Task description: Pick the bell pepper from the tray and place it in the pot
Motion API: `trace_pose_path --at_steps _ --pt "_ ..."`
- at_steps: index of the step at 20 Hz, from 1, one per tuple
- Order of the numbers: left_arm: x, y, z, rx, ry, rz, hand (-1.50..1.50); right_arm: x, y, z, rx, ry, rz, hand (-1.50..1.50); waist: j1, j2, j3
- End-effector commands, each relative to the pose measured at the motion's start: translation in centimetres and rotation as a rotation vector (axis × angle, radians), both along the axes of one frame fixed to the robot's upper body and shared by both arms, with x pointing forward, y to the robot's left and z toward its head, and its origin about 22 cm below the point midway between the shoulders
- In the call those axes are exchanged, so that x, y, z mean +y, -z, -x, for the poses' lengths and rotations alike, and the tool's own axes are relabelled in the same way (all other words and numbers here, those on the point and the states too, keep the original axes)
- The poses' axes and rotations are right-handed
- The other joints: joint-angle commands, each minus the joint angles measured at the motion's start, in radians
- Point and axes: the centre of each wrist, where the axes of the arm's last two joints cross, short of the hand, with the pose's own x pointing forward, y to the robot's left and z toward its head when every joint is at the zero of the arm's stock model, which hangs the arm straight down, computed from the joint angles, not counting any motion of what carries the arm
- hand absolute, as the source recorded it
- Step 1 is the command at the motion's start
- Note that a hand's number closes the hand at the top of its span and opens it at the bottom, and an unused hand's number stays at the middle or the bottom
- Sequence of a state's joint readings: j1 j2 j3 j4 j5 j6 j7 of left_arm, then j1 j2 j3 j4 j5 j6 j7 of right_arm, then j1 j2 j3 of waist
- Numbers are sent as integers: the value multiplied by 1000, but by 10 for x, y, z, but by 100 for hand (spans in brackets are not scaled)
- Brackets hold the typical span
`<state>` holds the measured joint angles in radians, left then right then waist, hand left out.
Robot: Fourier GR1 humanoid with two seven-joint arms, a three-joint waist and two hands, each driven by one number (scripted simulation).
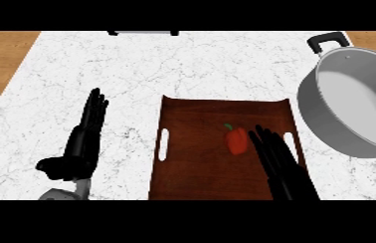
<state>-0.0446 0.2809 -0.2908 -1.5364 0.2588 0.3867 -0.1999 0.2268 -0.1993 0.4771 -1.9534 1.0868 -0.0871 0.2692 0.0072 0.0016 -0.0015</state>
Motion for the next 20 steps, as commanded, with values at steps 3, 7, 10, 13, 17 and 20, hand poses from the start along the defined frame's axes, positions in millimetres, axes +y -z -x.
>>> trace_pose_path --at_steps 3,7,10,13,17,20 --pt "-1 4 6 5 -4 11 0 17 2 -20 109 53 79 -150 -5 -2 1" --pt "12 -11 -4 14 3 2 0 5 29 -40 140 39 52 -150 -6 -1 2" --pt "28 0 1 -5 -14 -4 0 18 29 -46 124 28 51 -150 -6 -2 1" --pt "-15 0 -4 7 2 22 0 11 43 -49 127 37 63 -150 -7 -2 2" --pt "-2 -4 1 8 -11 4 0 9 49 -50 127 46 91 -150 -7 -2 2" --pt "-6 22 0 -4 -4 5 0 40 62 -61 123 37 81 -150 -6 -1 1"
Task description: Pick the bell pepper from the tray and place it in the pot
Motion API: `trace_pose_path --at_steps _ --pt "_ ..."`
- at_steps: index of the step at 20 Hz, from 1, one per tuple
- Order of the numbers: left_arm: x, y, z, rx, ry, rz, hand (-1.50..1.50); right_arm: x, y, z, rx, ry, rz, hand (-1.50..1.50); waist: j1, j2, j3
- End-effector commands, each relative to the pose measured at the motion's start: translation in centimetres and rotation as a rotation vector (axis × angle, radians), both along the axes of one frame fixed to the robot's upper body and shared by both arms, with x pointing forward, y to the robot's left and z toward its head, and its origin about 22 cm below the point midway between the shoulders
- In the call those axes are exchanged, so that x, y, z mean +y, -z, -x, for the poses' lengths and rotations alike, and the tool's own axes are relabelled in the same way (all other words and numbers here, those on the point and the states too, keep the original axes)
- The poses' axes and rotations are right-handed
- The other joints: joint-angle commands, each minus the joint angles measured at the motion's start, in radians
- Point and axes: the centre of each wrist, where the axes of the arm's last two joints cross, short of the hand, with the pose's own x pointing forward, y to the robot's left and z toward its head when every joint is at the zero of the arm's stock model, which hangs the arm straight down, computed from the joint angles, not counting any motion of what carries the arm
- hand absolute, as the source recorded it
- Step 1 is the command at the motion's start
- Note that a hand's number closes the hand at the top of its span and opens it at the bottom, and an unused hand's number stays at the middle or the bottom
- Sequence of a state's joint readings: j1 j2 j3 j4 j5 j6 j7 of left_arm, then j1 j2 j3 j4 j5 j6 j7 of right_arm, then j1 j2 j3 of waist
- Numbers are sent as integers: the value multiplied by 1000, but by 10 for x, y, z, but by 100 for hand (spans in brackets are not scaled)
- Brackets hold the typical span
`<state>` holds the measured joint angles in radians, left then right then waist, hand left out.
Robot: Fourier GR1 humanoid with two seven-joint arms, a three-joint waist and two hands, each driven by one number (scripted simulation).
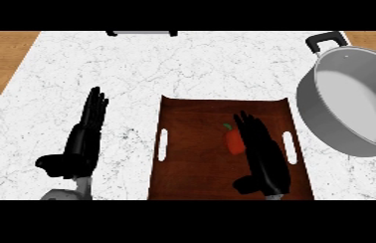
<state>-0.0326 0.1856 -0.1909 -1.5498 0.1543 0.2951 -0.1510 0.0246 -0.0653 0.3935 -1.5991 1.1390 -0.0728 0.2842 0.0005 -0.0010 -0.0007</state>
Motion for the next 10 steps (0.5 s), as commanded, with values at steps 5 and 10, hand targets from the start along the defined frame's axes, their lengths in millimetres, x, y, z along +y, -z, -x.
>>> trace_pose_path --at_steps 5,10 --pt "-7 -1 11 1 2 -12 0 -2 40 -21 4 9 -32 -150 4 1 1" --pt "-5 -1 -1 -13 8 12 0 -2 31 -19 -170 -28 49 150 0 2 1"
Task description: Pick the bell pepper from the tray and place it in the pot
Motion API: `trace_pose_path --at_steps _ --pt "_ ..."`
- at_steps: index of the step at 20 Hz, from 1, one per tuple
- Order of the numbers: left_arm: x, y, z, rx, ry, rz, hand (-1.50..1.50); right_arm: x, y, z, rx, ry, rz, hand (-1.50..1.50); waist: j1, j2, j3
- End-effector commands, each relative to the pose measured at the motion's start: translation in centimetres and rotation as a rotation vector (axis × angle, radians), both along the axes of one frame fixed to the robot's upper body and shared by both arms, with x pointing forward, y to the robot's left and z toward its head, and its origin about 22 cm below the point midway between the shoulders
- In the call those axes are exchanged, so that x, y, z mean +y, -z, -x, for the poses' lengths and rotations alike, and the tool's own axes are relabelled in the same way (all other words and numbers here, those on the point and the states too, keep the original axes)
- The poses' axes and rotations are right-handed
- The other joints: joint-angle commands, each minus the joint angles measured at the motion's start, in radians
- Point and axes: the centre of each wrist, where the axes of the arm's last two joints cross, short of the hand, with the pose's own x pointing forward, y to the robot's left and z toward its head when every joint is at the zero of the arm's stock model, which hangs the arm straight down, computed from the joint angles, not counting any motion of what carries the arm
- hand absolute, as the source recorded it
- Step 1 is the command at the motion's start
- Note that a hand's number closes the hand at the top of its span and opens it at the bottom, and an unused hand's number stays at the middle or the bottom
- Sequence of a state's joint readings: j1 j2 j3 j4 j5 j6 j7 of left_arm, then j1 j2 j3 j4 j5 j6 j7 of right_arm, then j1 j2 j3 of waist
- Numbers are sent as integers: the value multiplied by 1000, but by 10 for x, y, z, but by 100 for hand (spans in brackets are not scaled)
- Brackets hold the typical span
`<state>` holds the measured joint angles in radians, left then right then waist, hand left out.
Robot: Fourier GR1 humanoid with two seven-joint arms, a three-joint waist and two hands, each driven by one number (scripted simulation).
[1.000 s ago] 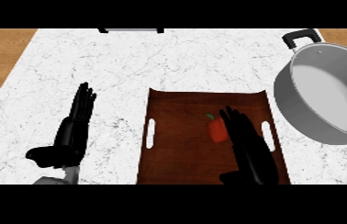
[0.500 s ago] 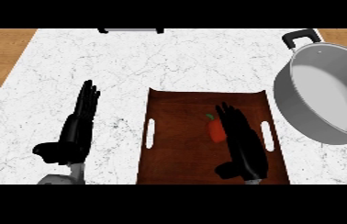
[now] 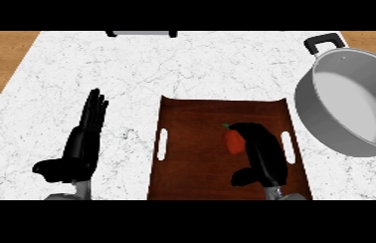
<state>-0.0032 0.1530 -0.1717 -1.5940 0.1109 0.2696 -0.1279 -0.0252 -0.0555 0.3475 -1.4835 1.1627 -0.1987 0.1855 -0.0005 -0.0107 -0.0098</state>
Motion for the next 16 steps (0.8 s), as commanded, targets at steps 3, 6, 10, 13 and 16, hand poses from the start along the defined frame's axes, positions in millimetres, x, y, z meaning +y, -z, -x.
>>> trace_pose_path --at_steps 3,6,10,13,16 --pt "14 2 7 16 19 -7 0 14 2 -19 -124 -15 33 150 5 11 10" --pt "5 0 -2 -5 -6 -6 0 8 -6 -13 -146 -22 62 150 2 10 10" --pt "2 -6 -15 -8 -1 -13 0 9 7 0 -161 -23 35 150 0 10 10" --pt "3 0 -7 -5 0 7 0 -8 -11 -44 -158 235 22 150 11 15 10" --pt "9 1 -3 -11 5 1 0 -65 -19 -62 -42 664 -56 150 12 39 8"
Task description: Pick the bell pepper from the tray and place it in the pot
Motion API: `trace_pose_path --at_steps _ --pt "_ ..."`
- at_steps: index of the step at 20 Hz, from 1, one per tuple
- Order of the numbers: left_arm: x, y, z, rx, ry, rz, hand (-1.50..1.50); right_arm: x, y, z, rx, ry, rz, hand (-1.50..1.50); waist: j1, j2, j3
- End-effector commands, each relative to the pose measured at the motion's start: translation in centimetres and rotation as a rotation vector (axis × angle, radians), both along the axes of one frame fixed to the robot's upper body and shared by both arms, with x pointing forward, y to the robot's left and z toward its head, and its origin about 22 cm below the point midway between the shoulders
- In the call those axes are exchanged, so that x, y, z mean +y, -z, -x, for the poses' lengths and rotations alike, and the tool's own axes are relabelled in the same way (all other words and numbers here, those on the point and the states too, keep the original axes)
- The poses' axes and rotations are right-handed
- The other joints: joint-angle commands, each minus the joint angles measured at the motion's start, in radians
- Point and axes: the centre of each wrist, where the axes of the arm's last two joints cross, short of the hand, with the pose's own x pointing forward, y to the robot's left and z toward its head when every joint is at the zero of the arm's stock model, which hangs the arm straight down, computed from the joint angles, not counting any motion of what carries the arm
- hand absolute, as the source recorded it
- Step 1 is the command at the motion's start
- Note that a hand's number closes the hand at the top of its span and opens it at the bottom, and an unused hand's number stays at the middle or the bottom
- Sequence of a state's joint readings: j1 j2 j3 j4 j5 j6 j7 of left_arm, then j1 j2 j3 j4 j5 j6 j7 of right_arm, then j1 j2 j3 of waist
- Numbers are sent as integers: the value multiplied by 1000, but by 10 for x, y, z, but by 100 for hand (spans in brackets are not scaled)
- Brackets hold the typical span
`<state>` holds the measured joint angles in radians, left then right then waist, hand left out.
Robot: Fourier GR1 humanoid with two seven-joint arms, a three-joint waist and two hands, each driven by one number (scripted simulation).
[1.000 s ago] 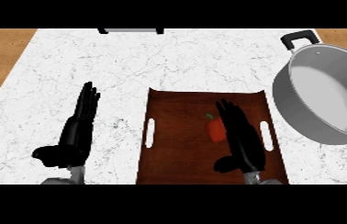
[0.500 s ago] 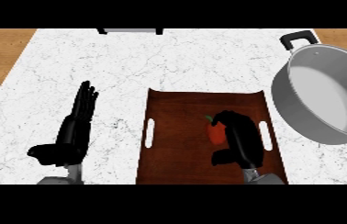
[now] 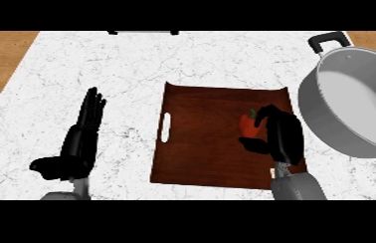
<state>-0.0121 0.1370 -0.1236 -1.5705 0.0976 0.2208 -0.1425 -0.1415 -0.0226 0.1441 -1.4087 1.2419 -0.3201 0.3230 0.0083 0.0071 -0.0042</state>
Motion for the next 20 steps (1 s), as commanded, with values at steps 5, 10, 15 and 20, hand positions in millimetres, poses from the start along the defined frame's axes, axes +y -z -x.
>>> trace_pose_path --at_steps 5,10,15,20 --pt "-5 -7 -3 -41 18 0 0 -83 -30 -51 109 727 -165 150 30 45 0" --pt "-19 -11 -7 -54 96 0 0 -124 -101 -96 -12 1015 -81 150 101 50 -3" --pt "-35 -15 -11 -60 147 7 0 -148 -160 -126 -77 1245 65 150 148 57 -2" --pt "-40 -17 -14 -51 188 1 0 -154 -186 -145 -50 1425 158 150 177 61 -1"
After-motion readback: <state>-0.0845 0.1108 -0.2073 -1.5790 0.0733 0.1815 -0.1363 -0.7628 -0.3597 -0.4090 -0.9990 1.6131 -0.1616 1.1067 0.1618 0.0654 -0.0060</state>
